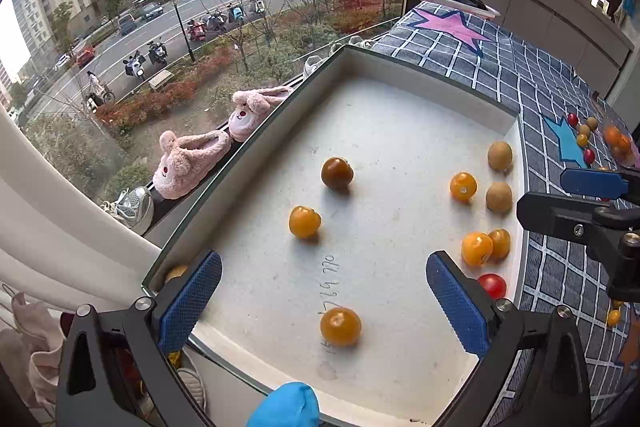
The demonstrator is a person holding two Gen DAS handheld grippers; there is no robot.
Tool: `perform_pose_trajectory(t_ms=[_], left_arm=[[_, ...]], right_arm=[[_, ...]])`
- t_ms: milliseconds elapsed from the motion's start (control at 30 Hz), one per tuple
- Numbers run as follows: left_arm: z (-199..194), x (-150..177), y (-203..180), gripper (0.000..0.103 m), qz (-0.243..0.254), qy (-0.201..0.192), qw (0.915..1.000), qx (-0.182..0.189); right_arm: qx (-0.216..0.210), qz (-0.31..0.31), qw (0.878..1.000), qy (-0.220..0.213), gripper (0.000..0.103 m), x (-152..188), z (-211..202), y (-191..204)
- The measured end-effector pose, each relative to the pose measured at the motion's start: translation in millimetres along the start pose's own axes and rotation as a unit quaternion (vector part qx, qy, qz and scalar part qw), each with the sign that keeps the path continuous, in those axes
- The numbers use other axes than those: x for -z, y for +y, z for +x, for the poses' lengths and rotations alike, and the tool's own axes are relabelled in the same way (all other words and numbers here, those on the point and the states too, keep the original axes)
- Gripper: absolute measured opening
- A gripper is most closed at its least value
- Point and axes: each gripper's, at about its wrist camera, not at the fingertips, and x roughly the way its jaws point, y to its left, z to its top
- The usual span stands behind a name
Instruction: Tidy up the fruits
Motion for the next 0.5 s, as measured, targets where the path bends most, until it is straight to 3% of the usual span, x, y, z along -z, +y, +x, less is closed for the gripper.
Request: perform_pose_trajectory(t_ms=[33,100,267,500], left_arm=[[-1,1,-2,0.103,0.001,0.005,1.0,-0.004],[-3,4,-4,0.103,0.002,0.012,0.9999,-0.006],[-10,13,-7,0.103,-0.002,0.026,0.9997,-0.001],[-20,20,-16,0.103,0.013,0.029,0.9993,-0.02]], right_arm=[[0.001,-0.002,1.0,0.001,0.086,2,-2,0],[0.005,-0.005,1.0,0.004,0.103,5,-5,0],[0.011,-0.002,1.0,0.004,0.103,14,-11,-3],[0.013,-0.006,1.0,0.016,0.103,27,-12,-3]])
